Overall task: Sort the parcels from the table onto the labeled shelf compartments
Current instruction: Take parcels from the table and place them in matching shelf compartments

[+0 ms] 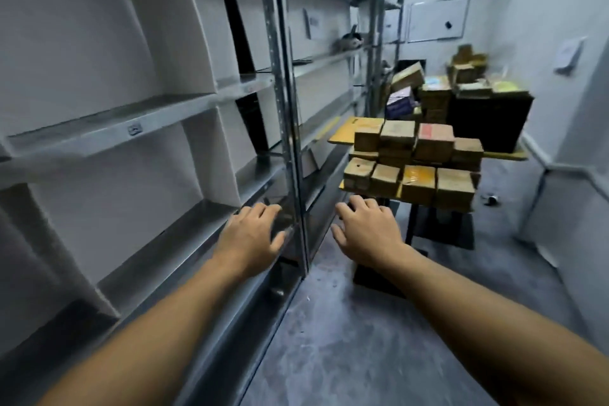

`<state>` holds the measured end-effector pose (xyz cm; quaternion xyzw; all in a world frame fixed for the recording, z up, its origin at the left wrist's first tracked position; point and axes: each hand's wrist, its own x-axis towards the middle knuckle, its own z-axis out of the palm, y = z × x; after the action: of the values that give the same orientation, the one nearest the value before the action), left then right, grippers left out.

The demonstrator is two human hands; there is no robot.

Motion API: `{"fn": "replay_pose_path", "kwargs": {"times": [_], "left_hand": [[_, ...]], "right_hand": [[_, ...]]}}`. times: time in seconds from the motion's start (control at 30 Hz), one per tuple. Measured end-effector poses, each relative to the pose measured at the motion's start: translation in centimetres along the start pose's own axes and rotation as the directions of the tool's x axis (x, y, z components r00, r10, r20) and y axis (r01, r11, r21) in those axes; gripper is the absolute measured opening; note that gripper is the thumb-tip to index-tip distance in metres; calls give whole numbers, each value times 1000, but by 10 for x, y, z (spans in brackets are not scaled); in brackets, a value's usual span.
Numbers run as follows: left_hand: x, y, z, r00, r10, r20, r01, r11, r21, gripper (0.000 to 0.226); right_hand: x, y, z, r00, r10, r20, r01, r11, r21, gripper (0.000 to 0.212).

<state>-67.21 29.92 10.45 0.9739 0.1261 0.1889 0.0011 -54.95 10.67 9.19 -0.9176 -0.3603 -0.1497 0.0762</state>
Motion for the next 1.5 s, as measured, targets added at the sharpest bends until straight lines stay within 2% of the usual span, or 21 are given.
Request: {"fn": "replay_pose_path", "kwargs": {"times": [0.23, 0.43, 0.57, 0.77, 1.0, 1.13, 1.2, 1.33, 1.5], "left_hand": [[152, 72, 86, 986, 164, 40, -162, 985, -62, 54], [267, 140, 139, 943, 332, 34, -327, 940, -98, 53], [301, 196, 174, 898, 431, 89, -410, 893, -187, 52], [365, 262, 216, 859, 500, 113, -454, 844, -287, 54], [458, 338, 281, 834, 497, 240, -424, 855, -298, 52], [486, 373, 329, 849, 414, 329, -326, 900, -291, 54], [501, 386, 351, 865, 369, 340, -285, 919, -274, 56], [512, 401, 392, 834, 343, 432, -232, 929, -289, 54], [521, 412, 429, 799, 328, 504, -215, 939, -270, 52]], "right_hand": [[56, 137, 29, 967, 252, 29, -250, 966, -58, 45], [90, 241, 49, 928, 367, 73, -360, 928, -94, 42], [88, 303, 68, 874, 474, 108, -462, 879, -119, 39], [108, 391, 97, 824, 554, 120, -538, 831, -142, 41], [165, 503, 150, 802, 570, 180, -571, 820, -54, 42], [194, 550, 182, 784, 547, 294, -565, 825, -29, 44], [206, 572, 195, 774, 556, 303, -576, 817, -27, 43], [219, 599, 224, 714, 592, 374, -628, 778, -30, 46], [221, 619, 261, 605, 609, 513, -756, 642, 129, 49]]}}
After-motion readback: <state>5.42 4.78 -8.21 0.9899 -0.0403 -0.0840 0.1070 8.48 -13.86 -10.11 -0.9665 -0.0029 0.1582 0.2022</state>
